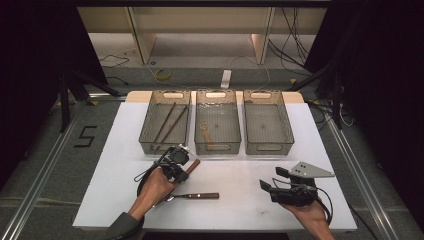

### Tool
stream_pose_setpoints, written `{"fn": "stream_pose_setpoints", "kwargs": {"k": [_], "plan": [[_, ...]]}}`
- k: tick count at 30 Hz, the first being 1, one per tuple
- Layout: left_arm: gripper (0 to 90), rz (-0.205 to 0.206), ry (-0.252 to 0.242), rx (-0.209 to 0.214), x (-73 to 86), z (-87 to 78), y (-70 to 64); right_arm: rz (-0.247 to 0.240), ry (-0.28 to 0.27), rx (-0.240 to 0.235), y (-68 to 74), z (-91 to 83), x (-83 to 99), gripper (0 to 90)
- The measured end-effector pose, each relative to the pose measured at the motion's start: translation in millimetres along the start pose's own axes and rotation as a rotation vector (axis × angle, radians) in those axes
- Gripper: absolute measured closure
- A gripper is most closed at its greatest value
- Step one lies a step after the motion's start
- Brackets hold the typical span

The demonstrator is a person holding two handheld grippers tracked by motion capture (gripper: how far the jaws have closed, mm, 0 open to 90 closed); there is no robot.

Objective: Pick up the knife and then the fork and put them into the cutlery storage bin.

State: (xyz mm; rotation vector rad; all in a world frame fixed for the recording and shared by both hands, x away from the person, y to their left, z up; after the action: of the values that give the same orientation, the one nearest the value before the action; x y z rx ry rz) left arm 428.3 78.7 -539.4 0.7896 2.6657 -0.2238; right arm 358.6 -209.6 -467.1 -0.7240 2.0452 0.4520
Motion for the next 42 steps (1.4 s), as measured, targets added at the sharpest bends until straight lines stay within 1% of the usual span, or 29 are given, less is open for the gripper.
{"fn": "stream_pose_setpoints", "kwargs": {"k": [2, 4, 6, 9, 12, 13, 14, 17, 18, 19, 21, 24, 25, 26, 28, 29, 31, 33, 37, 41, 42], "plan": [[76.4, 0.0, 0.002, 0.006, 0.2, -0.3, 0.1, 0.001, -0.002, 0.001, -0.4, -0.2, -0.2, 26.4], [76.4, 0.004, 0.002, 0.026, 0.3, -1.7, -1.2, 0.003, -0.003, 0.001, -0.9, -0.4, -0.3, 26.4], [76.5, 0.011, -0.005, 0.024, -0.5, -3.5, -2.2, 0.002, -0.004, 0.002, -1.4, -0.5, -0.3, 26.3], [76.5, 0.011, -0.029, 0.031, -2.9, -9.6, -1.9, 0.001, -0.003, 0.001, -1.0, -0.6, -0.1, 26.4], [76.5, 0.006, -0.058, 0.048, -5.2, -15.4, -2.8, 0.002, -0.002, 0.001, -0.7, -0.3, -0.2, 26.3], [76.5, 0.012, -0.067, 0.051, -6.0, -17.4, -2.9, 0.002, -0.002, 0.0, -0.6, -0.1, -0.2, 26.3], [76.5, 0.009, -0.075, 0.059, -6.7, -19.1, -4.0, 0.002, -0.002, -0.001, -0.3, 0.1, -0.2, 26.4], [76.5, 0.018, -0.082, 0.07, -7.1, -23.5, -5.5, 0.002, -0.003, -0.005, 0.6, 0.5, -0.4, 26.4], [76.5, 0.023, -0.075, 0.078, -6.5, -25.2, -6.1, 0.001, -0.003, -0.005, 0.8, 0.7, -0.5, 26.4], [76.5, 0.016, -0.085, 0.083, -6.8, -26.7, -6.8, -0.002, -0.002, -0.006, 1.3, 0.8, -0.5, 26.5], [76.5, 0.027, -0.076, 0.092, -5.7, -29.8, -8.2, -0.002, -0.001, -0.008, 2.5, 1.2, -0.8, 26.5], [76.4, 0.044, -0.072, 0.115, -4.9, -34.6, -14.4, -0.01, -0.016, -0.014, 5.8, 1.9, -4.3, 26.6], [76.5, 0.047, -0.079, 0.128, -5.1, -36.0, -17.4, -0.011, -0.017, -0.018, 6.7, 2.1, -5.1, 26.6], [76.5, 0.053, -0.081, 0.138, -5.2, -37.6, -21.2, -0.009, -0.02, -0.026, 8.3, 2.8, -6.3, 26.6], [76.5, 0.065, -0.086, 0.164, -5.4, -40.3, -27.8, 0.005, -0.016, -0.064, 13.2, 5.9, -8.1, 26.6], [76.5, 0.07, -0.087, 0.171, -5.5, -41.3, -30.0, 0.01, -0.02, -0.075, 15.3, 7.8, -9.2, 26.6], [76.4, 0.08, -0.1, 0.175, -6.0, -45.2, -34.8, 0.013, -0.018, -0.094, 19.9, 11.3, -11.7, 26.6], [76.4, 0.084, -0.113, 0.187, -6.7, -50.3, -39.5, 0.022, -0.023, -0.116, 24.8, 15.2, -15.2, 27.1], [76.4, 0.092, -0.164, 0.204, -10.9, -61.7, -49.5, 0.063, -0.018, -0.156, 34.9, 25.2, -21.8, 28.2], [76.4, 0.108, -0.199, 0.216, -14.4, -69.1, -59.4, 0.092, -0.022, -0.184, 44.3, 34.3, -31.5, 29.9], [76.4, 0.111, -0.202, 0.226, -14.8, -70.5, -62.2, 0.096, -0.024, -0.192, 46.6, 36.8, -34.0, 31.2]]}}
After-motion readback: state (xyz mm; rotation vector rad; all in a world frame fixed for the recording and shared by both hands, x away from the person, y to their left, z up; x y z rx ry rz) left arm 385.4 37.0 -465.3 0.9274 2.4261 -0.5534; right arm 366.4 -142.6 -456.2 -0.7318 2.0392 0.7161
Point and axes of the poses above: each handheld gripper's, and its own axes: z roughly forward along the jaws, x roughly out of its underside, y roughly to its left, the point moved 8 cm from there along z, roughly forward along the jaws, and after that the axes turned 4 degrees about -z, right-handed, at the moved point
